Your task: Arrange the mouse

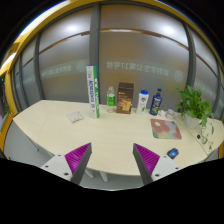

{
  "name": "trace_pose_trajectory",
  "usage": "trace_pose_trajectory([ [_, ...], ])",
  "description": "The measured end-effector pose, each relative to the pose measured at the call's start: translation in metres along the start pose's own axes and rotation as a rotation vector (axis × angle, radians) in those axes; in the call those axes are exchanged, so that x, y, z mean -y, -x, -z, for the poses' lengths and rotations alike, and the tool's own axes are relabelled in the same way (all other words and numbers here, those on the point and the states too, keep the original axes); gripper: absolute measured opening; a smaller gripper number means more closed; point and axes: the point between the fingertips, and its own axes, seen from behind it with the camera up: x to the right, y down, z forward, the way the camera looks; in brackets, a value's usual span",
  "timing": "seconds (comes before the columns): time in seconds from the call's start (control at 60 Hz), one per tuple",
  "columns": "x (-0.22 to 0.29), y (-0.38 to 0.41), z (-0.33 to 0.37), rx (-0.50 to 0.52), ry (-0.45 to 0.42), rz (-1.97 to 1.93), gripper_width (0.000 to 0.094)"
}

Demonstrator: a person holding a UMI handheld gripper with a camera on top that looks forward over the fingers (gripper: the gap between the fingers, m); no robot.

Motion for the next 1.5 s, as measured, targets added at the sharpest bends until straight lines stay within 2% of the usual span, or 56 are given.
trace_pose_trajectory([
  [0.217, -0.068, -0.062, -0.009, -0.056, 0.074, -0.034, 0.0856],
  [0.367, -0.126, -0.145, -0.029, -0.142, 0.126, -0.058, 0.0859],
  [0.483, -0.151, -0.216, -0.059, -0.209, 0.126, -0.079, 0.0858],
  [0.667, -0.167, -0.296, -0.118, -0.234, 0.127, -0.118, 0.0853],
  [0.783, -0.176, -0.327, -0.151, -0.226, 0.166, -0.17, 0.0851],
  [0.883, -0.174, -0.339, -0.171, -0.207, 0.188, -0.212, 0.0853],
  [1.083, -0.151, -0.344, -0.204, -0.154, 0.179, -0.196, 0.0836],
  [1.15, -0.148, -0.347, -0.214, -0.16, 0.188, -0.179, 0.0782],
  [1.2, -0.147, -0.351, -0.219, -0.172, 0.196, -0.156, 0.0696],
  [1.283, -0.141, -0.351, -0.227, -0.15, 0.186, -0.128, 0.0496],
  [1.5, -0.135, -0.347, -0.229, -0.101, 0.197, -0.058, 0.037],
])
